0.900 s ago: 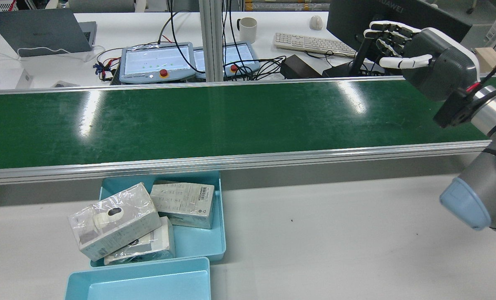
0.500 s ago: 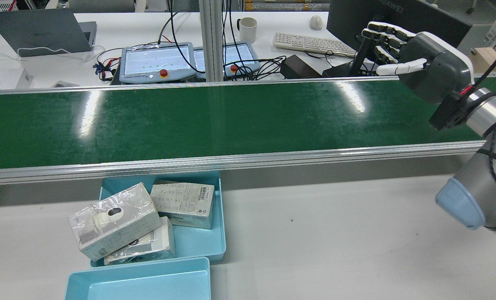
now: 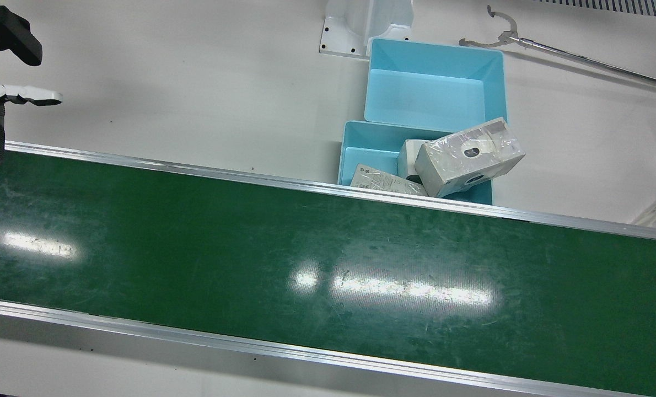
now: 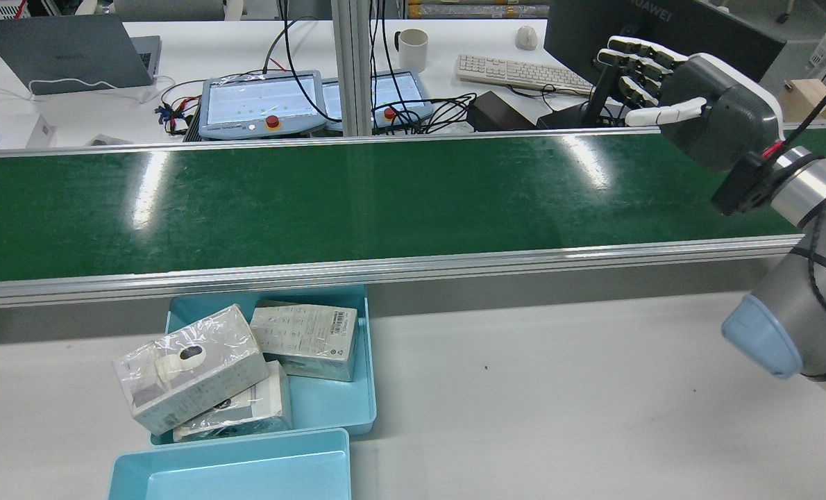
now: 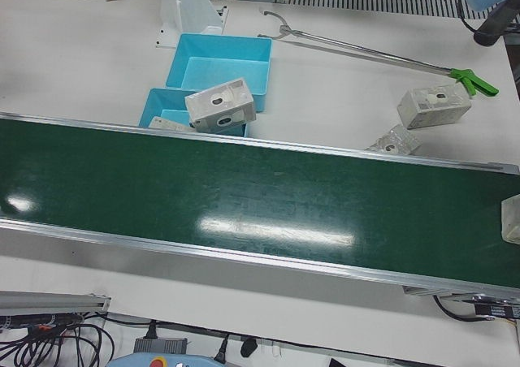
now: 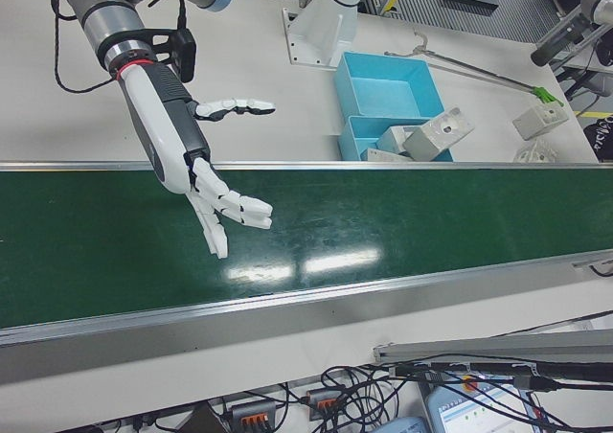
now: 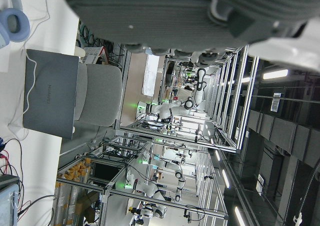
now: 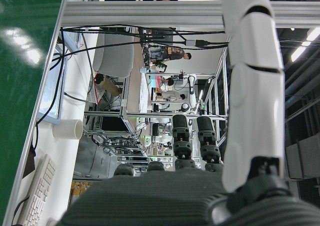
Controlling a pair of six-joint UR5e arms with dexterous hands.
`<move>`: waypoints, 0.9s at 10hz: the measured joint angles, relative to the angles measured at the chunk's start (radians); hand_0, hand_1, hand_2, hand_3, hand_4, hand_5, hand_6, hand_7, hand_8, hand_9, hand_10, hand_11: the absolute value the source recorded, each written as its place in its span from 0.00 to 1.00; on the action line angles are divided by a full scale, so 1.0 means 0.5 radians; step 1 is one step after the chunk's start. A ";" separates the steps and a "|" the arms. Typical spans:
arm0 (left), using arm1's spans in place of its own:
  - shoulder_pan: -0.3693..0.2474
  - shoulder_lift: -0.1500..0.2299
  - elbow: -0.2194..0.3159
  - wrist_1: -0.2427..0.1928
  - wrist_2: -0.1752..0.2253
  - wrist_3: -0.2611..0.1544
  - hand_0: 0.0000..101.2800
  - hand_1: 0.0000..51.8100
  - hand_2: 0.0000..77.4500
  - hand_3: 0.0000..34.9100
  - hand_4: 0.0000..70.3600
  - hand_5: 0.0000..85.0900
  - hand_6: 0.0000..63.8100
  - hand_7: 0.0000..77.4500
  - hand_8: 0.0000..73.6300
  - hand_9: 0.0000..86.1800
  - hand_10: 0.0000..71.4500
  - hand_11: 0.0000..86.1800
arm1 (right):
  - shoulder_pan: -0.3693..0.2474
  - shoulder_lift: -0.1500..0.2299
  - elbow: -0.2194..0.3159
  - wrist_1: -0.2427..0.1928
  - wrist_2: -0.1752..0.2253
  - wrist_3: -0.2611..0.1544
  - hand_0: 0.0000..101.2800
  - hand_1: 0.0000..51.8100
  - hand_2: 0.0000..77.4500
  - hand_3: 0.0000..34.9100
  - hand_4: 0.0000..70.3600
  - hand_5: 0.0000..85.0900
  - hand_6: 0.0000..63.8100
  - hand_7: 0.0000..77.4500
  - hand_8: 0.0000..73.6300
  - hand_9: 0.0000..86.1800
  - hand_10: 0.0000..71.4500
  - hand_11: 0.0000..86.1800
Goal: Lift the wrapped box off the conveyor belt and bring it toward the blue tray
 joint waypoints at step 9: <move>0.000 0.000 0.000 0.000 0.000 0.000 0.00 0.00 0.01 0.00 0.00 0.01 0.00 0.01 0.01 0.00 0.01 0.00 | 0.013 -0.007 -0.018 0.017 -0.004 0.015 0.48 0.31 0.18 0.19 0.12 0.24 0.08 0.22 0.00 0.04 0.00 0.02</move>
